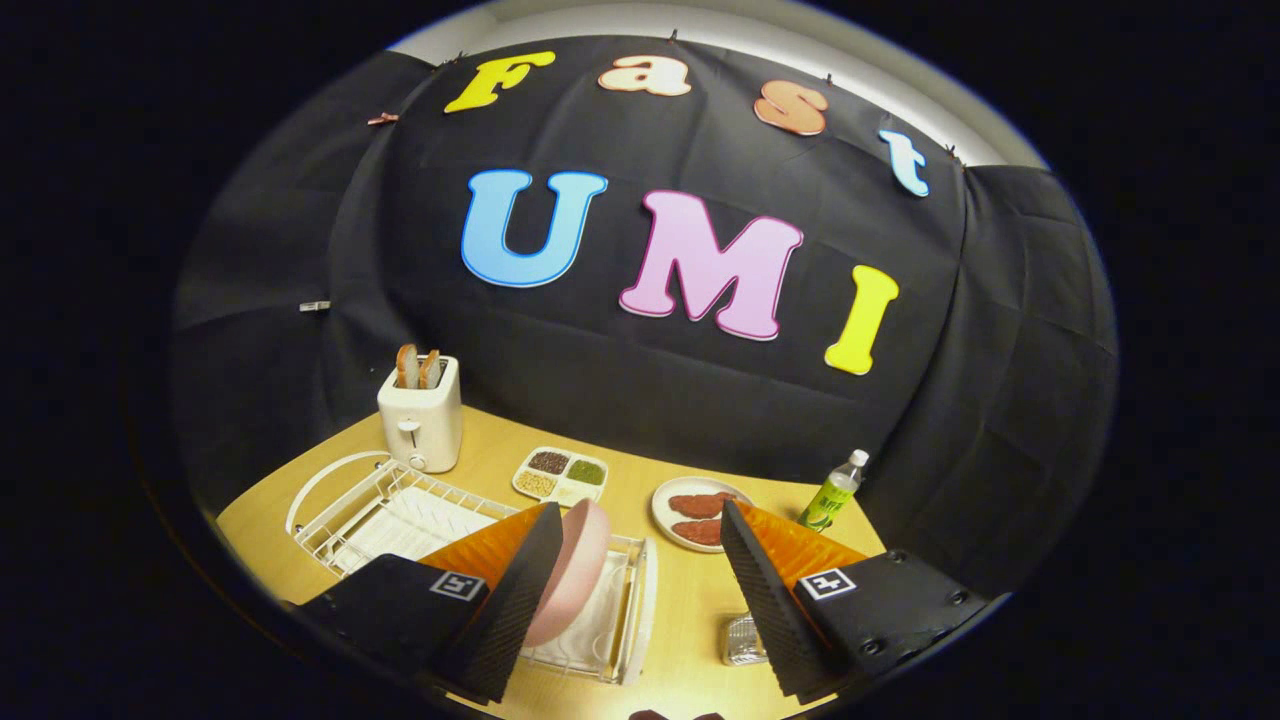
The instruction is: Take the plate from the dish rack, then take the spoon from the basket and place it into the plate.
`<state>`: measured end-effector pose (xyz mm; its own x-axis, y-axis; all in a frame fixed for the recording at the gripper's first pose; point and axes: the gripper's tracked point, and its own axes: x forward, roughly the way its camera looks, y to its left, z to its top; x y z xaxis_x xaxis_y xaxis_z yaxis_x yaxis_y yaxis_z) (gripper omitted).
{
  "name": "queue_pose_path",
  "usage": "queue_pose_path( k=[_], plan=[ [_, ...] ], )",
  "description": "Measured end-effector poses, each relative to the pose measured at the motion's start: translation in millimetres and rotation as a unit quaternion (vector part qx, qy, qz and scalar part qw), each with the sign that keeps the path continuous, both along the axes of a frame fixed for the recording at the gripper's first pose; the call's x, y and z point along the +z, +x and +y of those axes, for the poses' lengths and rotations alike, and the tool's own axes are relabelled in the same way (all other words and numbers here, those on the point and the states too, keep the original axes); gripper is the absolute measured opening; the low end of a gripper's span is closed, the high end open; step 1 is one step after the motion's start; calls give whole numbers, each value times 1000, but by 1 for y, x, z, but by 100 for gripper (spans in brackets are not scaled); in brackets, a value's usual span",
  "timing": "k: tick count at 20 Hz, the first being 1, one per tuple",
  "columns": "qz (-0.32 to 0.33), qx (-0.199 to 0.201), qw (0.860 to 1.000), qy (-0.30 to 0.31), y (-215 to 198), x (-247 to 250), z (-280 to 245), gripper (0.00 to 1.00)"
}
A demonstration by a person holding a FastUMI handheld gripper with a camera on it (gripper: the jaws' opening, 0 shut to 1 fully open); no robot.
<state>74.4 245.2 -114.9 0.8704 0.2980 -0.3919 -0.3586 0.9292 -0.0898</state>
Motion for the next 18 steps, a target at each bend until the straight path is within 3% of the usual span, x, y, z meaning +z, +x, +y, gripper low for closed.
queue_pose_path(
  k=[3,6,10,12,15,18],
  plan=[
    [48,2,999,-13,9,-40,19,98],
    [104,-26,994,-18,20,-75,22,94],
    [166,-63,984,5,22,-102,26,72],
    [191,-74,979,16,20,-111,27,52],
    [240,-82,967,35,11,-121,36,38],
    [240,-88,966,31,13,-118,40,34]
  ],
)
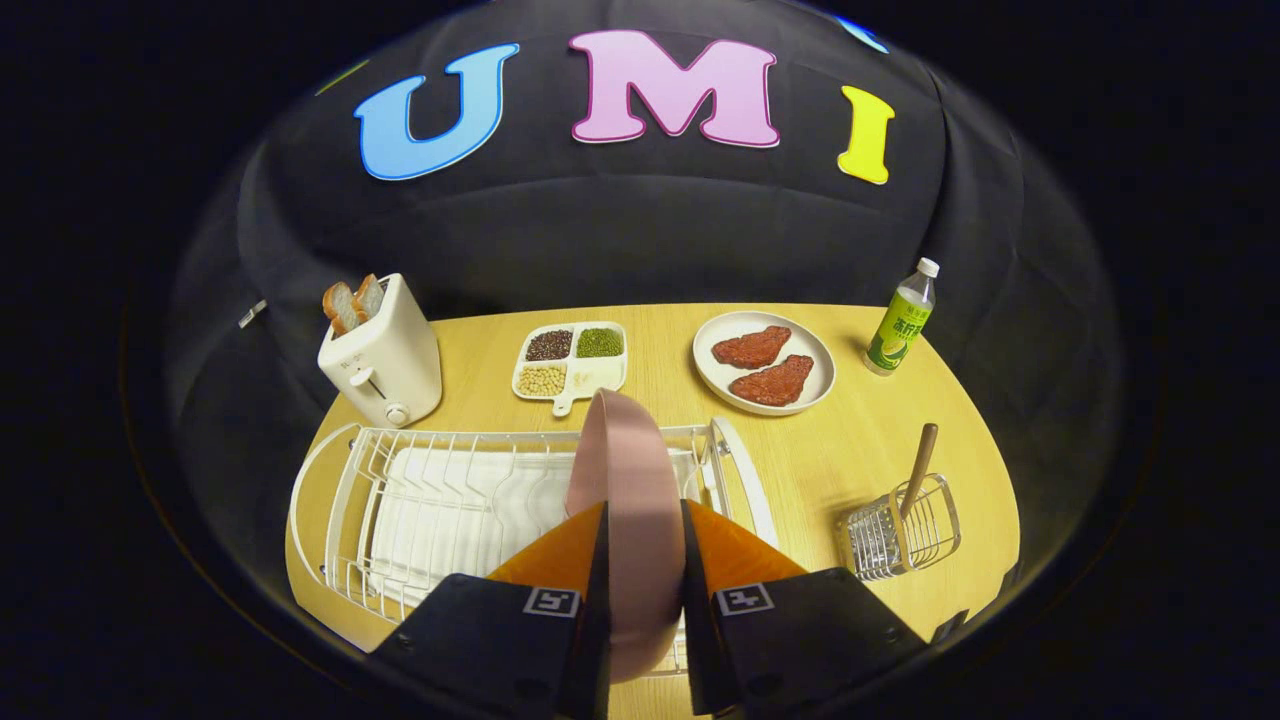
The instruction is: Take the plate from the dish rack, then take the spoon from the basket and place it into the plate.
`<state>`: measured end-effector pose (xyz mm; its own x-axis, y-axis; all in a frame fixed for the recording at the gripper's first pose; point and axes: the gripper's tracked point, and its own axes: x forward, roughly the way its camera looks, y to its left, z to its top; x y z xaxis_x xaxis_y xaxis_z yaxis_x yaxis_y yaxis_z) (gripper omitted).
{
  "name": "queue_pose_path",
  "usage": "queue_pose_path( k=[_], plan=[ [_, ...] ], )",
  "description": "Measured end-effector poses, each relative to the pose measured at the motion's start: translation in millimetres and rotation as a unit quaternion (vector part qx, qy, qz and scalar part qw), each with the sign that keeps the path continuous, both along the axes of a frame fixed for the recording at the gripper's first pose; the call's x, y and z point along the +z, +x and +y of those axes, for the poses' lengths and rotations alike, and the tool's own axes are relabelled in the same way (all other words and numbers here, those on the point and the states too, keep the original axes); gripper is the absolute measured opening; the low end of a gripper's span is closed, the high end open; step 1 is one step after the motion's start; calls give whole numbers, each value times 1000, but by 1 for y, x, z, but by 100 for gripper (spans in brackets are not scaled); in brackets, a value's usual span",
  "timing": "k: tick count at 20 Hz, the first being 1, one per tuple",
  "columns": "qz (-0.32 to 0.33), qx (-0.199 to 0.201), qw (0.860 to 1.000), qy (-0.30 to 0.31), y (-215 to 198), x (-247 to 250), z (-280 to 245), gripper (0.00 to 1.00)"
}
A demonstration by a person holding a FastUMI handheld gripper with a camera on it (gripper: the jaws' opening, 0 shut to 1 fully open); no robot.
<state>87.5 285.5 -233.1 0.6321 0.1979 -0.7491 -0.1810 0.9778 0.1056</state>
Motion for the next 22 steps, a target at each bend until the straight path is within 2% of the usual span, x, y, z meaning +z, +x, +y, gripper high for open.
queue_pose_path(
  k=[8,10,14,16,20,22],
  plan=[
    [-88,5,994,-62,3,32,12,31],
    [-100,16,992,-77,7,35,12,31],
    [-124,3,988,-88,16,45,4,31],
    [-135,10,986,-97,18,50,3,31],
    [-131,9,988,-87,19,52,-9,30],
    [-114,14,992,-56,17,47,-13,26]
  ],
)
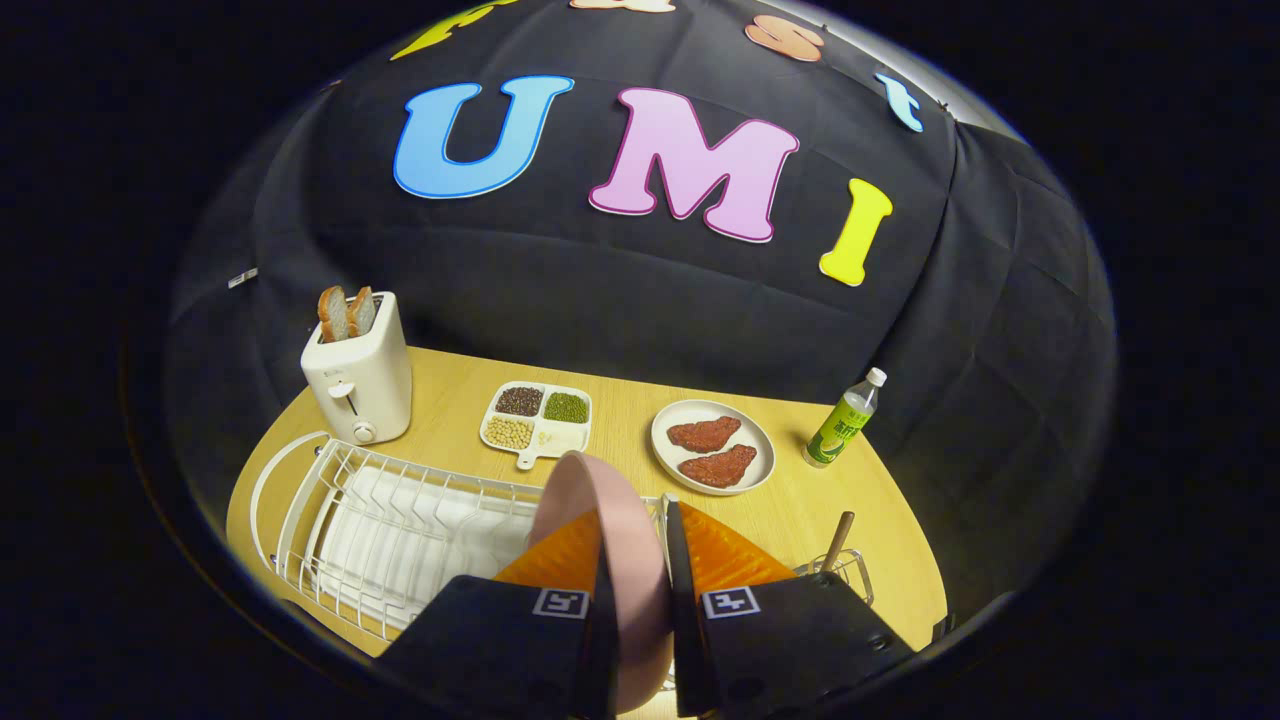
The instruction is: Take the plate from the dish rack, then take the spoon from the basket and place it into the plate.
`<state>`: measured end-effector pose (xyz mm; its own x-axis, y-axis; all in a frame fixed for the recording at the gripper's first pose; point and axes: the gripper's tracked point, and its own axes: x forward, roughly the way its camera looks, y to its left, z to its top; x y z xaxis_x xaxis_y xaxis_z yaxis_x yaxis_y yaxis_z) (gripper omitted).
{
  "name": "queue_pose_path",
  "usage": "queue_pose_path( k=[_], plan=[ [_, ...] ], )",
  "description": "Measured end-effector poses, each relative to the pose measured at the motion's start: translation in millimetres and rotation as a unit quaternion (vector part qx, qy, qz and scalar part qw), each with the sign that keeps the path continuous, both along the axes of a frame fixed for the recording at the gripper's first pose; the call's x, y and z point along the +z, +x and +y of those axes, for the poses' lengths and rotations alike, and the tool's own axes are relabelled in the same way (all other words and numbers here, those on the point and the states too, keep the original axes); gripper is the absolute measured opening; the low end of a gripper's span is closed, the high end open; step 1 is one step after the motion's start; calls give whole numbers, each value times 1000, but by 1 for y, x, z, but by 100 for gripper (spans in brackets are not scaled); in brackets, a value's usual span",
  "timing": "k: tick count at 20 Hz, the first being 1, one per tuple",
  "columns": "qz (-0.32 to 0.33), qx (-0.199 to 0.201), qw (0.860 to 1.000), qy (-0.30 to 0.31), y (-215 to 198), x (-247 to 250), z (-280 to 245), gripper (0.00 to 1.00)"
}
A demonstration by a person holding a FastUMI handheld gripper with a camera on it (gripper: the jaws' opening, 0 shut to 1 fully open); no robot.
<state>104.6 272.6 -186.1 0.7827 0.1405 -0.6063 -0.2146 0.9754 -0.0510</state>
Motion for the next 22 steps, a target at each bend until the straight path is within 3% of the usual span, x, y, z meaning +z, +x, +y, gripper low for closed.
queue_pose_path(
  k=[8,15,22],
  plan=[
    [41,25,995,84,-29,9,-42,23],
    [65,66,986,140,-79,16,-119,23],
    [125,88,966,209,-126,-16,-189,23]
  ],
)
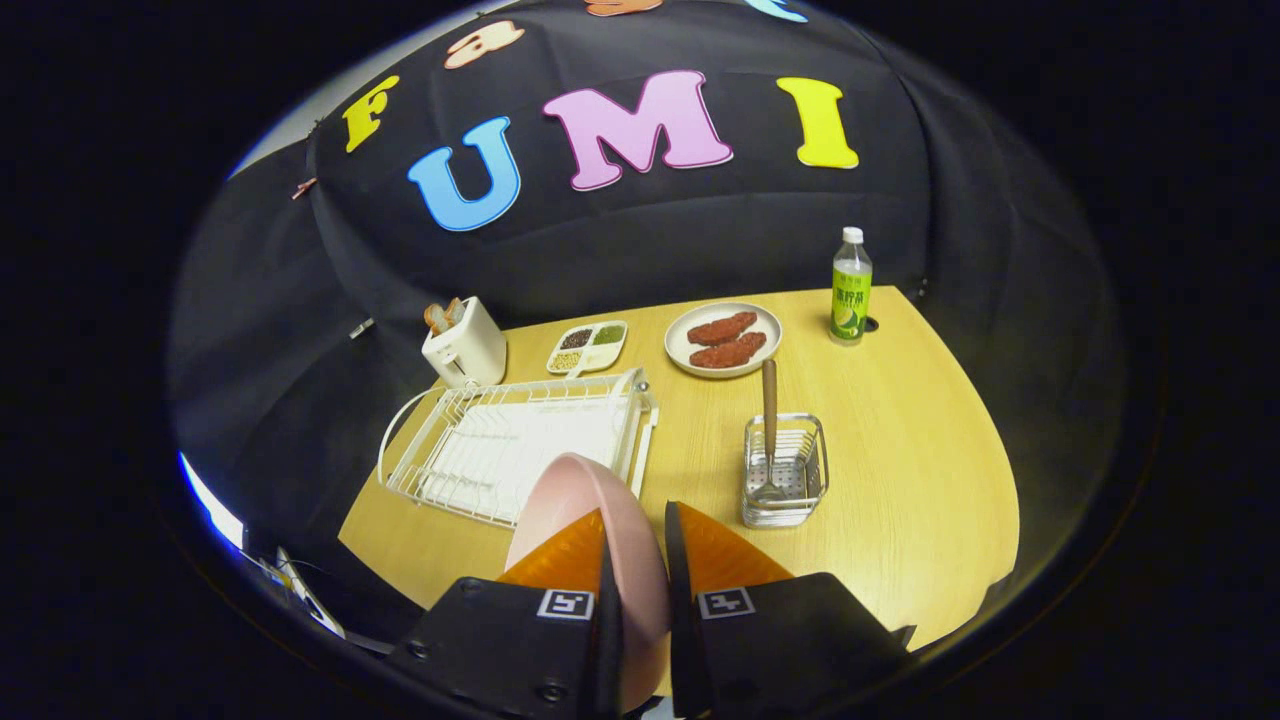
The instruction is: Take the plate from the dish rack, then take the spoon from the basket and place it into the plate.
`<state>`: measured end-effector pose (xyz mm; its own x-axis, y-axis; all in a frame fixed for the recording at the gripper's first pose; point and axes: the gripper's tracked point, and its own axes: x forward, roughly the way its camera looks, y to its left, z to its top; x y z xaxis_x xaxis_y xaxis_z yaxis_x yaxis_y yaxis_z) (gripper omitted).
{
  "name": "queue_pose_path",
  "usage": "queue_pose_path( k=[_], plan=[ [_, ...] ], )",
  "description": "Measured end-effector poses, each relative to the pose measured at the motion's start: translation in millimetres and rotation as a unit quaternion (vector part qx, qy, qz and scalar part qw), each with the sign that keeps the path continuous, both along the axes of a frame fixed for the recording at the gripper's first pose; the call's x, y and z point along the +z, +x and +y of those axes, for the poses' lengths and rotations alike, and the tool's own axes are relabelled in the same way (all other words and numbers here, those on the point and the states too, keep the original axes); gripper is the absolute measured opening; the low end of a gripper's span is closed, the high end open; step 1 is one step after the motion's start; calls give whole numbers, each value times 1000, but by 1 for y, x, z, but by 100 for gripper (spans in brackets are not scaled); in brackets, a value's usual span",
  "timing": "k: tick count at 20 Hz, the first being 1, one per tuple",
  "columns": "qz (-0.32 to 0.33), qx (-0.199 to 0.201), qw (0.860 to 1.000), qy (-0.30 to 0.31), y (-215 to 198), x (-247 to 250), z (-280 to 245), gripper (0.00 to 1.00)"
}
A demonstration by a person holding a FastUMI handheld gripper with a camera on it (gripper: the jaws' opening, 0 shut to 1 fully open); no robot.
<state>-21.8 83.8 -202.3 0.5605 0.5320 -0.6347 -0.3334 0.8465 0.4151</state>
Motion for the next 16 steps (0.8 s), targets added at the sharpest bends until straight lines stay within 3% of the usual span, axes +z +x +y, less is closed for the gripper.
queue_pose_path(
  k=[7,11,16],
  plan=[
    [57,51,996,42,-21,-70,-28,23],
    [85,72,992,56,-32,-110,-19,23],
    [62,101,991,63,-25,-136,-14,24]
  ],
)
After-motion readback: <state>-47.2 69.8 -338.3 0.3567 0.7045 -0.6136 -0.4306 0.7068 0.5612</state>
